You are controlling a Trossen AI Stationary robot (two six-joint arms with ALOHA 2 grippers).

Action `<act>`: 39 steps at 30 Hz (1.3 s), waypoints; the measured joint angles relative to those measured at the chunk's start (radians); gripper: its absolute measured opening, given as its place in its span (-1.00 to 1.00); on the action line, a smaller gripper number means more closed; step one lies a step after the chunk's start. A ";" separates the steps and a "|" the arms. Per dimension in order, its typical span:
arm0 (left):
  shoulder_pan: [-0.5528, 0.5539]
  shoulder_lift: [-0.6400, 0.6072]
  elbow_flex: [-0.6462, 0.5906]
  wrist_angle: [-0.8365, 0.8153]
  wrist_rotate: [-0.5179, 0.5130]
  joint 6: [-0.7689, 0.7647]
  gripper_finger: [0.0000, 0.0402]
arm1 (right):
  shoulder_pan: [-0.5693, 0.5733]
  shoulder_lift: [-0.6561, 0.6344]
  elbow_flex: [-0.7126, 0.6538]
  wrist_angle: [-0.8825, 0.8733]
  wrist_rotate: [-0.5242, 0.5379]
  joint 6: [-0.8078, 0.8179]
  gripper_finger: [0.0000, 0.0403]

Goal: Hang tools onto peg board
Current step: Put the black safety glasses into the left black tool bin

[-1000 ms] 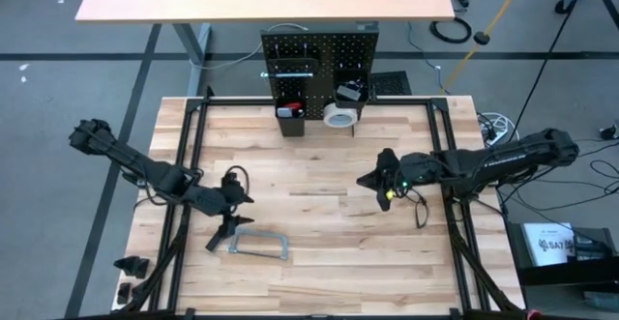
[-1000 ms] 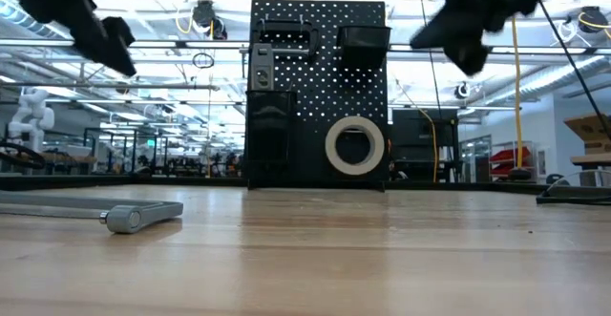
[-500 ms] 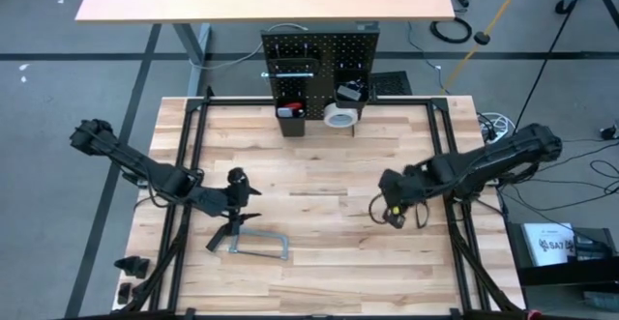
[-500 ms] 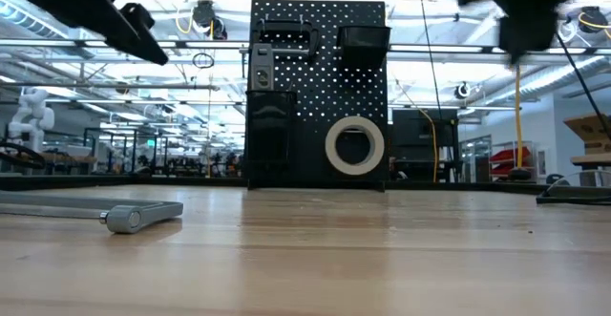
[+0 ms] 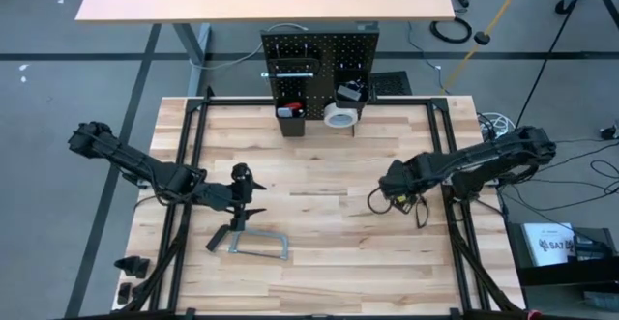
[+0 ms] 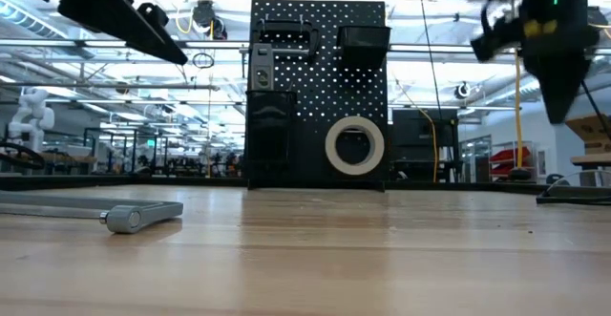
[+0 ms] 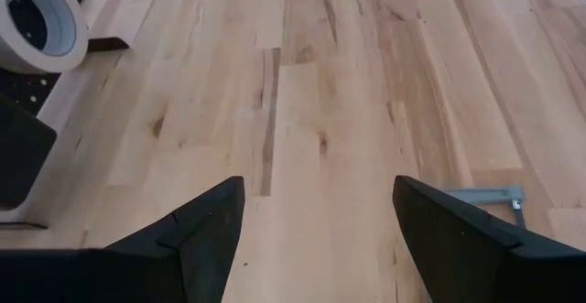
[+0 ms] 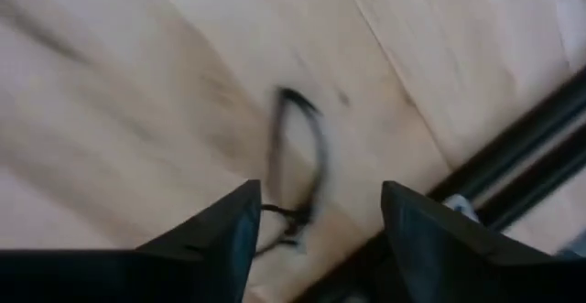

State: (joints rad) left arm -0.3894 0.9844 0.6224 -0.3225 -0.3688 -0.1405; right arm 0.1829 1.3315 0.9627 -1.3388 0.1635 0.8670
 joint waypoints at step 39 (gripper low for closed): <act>0.010 0.000 0.000 0.001 0.045 -0.063 0.41 | -0.103 -0.007 -0.219 0.212 -0.038 -0.064 -0.15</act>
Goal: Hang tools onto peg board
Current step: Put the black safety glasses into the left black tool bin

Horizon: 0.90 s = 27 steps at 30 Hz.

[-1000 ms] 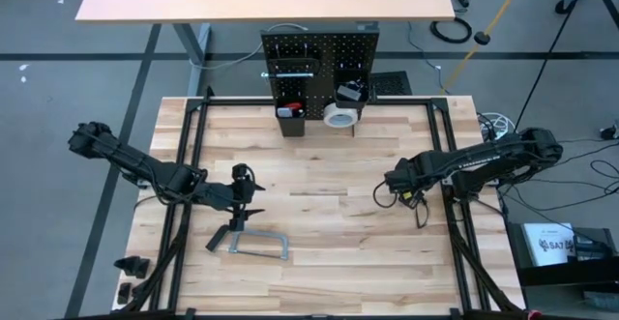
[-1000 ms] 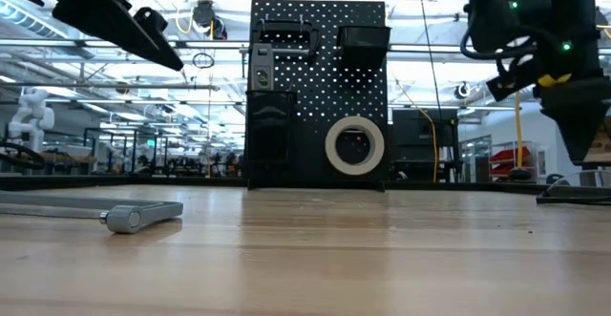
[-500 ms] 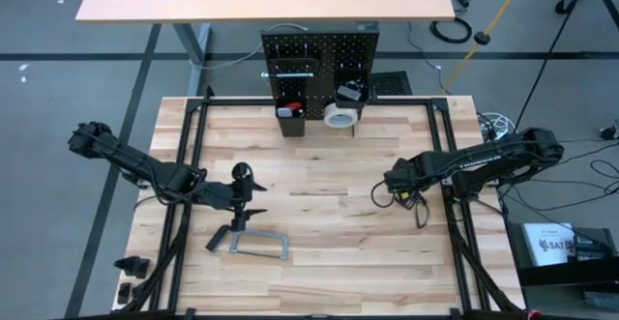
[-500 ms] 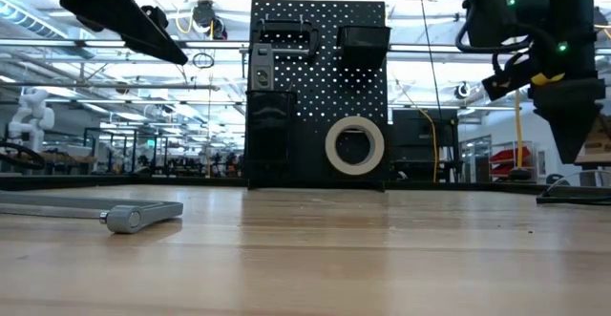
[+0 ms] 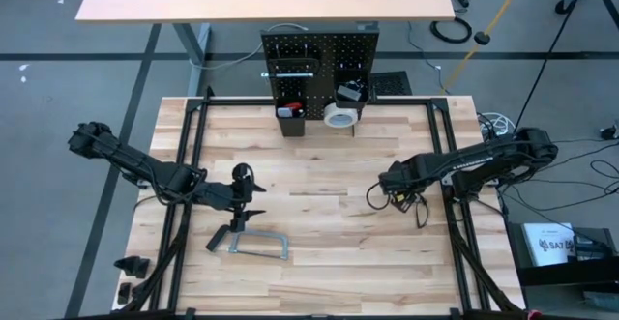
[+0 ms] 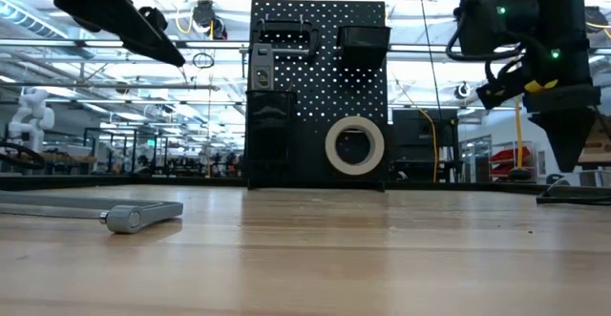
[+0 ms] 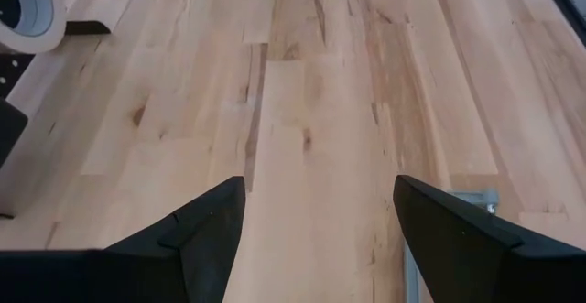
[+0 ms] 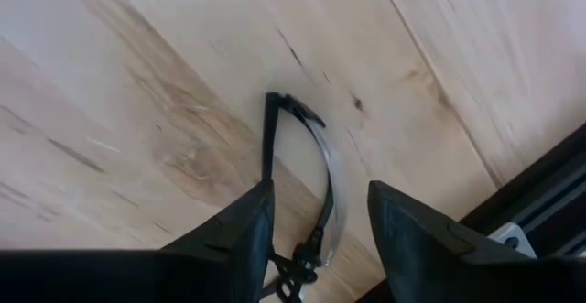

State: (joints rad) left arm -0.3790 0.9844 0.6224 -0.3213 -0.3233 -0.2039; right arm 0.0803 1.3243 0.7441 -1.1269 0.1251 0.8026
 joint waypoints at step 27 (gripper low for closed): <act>0.000 0.000 0.000 -0.010 0.008 0.001 0.41 | 0.059 0.073 0.030 0.131 -0.075 0.069 -0.18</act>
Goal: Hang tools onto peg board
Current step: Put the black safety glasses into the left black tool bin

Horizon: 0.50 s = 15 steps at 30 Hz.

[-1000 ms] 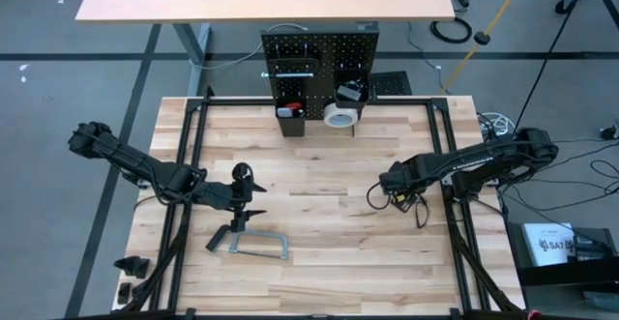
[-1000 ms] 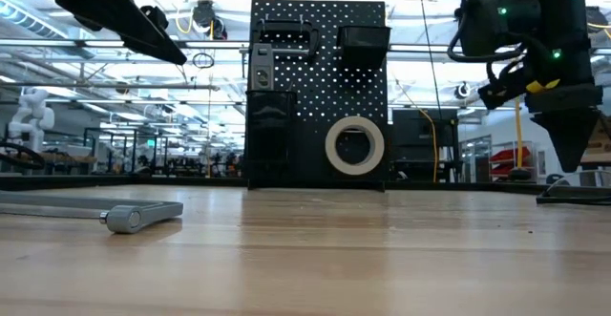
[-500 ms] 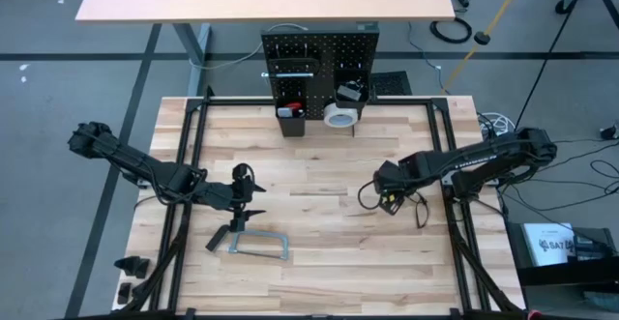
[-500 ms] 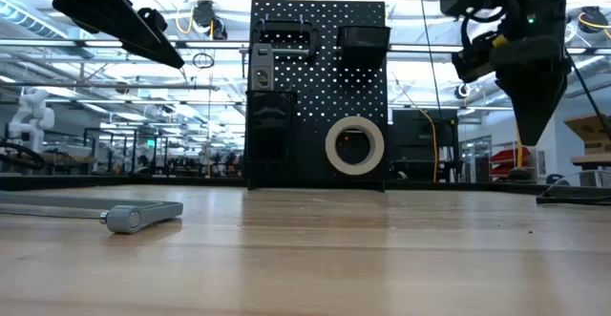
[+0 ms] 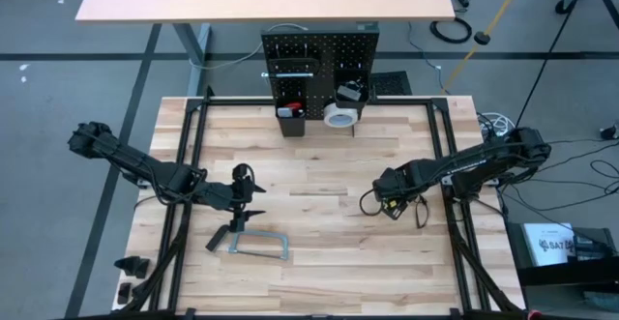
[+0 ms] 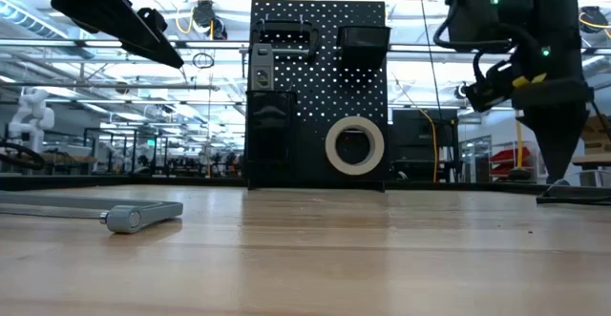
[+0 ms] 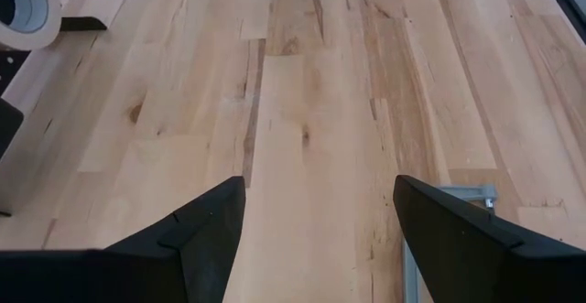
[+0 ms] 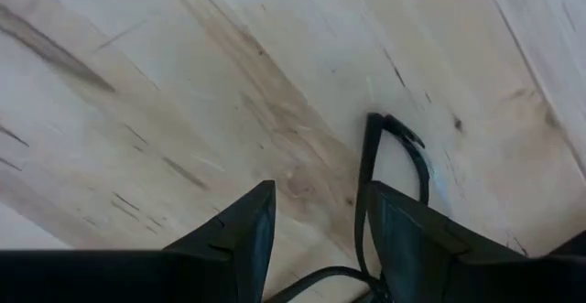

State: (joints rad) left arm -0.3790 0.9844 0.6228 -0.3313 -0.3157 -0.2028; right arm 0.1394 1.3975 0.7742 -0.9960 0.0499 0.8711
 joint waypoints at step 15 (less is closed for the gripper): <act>0.000 0.000 0.000 0.017 0.000 -0.002 0.41 | -0.003 0.000 -0.134 0.105 -0.005 0.007 -0.18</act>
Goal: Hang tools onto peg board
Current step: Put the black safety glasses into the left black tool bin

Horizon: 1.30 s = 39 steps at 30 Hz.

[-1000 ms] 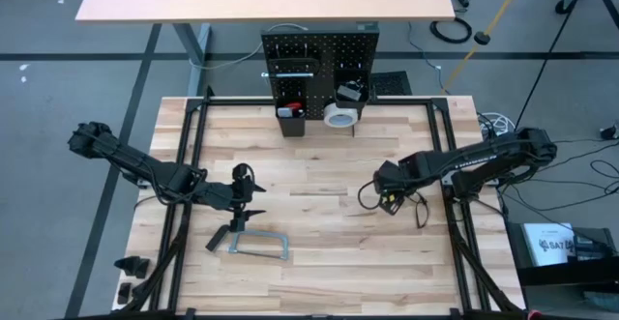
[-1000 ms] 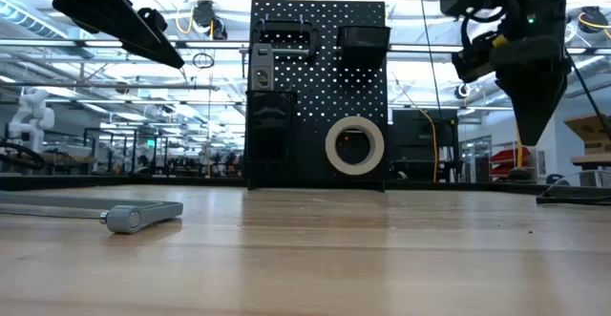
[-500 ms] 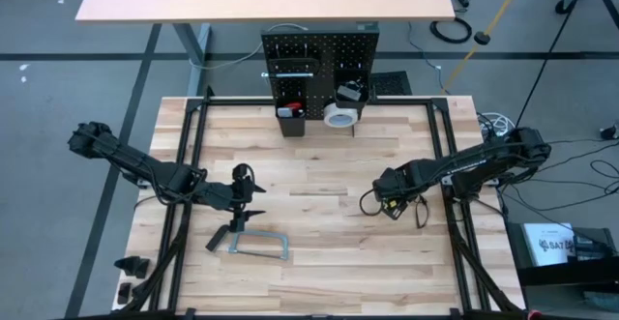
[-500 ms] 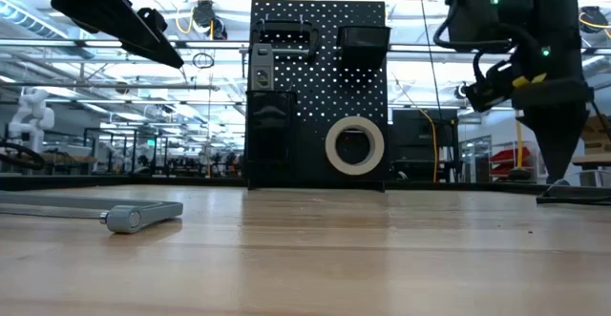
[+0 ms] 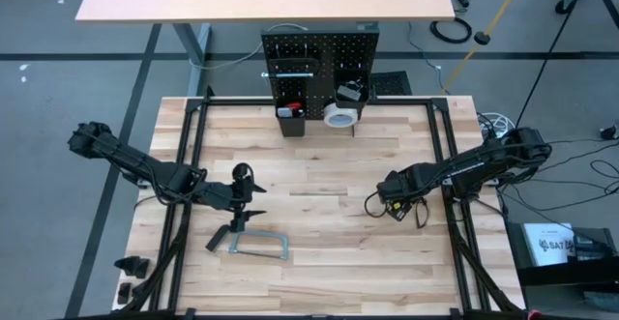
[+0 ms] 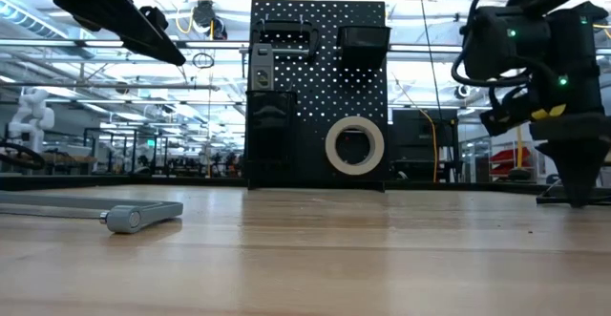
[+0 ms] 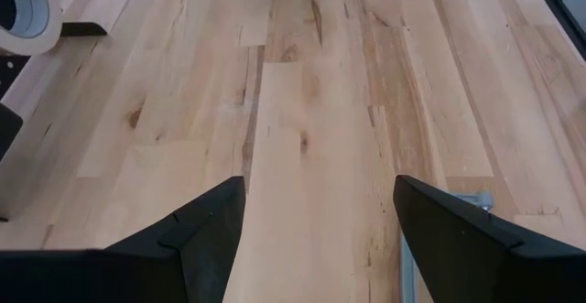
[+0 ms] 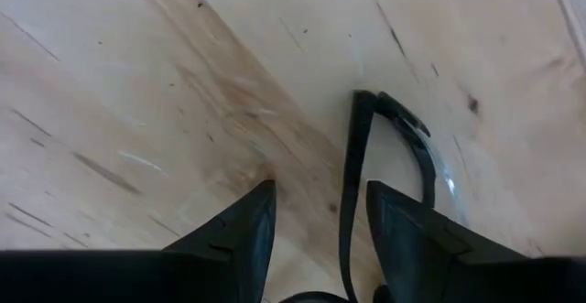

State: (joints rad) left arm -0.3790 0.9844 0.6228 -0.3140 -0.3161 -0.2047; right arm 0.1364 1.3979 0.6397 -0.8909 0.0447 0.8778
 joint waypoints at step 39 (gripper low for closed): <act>0.000 0.000 0.000 -0.002 -0.002 0.001 0.41 | 0.062 0.001 0.359 -0.065 0.186 -0.155 -0.99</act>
State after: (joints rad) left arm -0.3790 0.9844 0.6228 -0.3156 -0.3176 -0.2039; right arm 0.1988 1.3987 0.9984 -0.9556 0.2304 0.7229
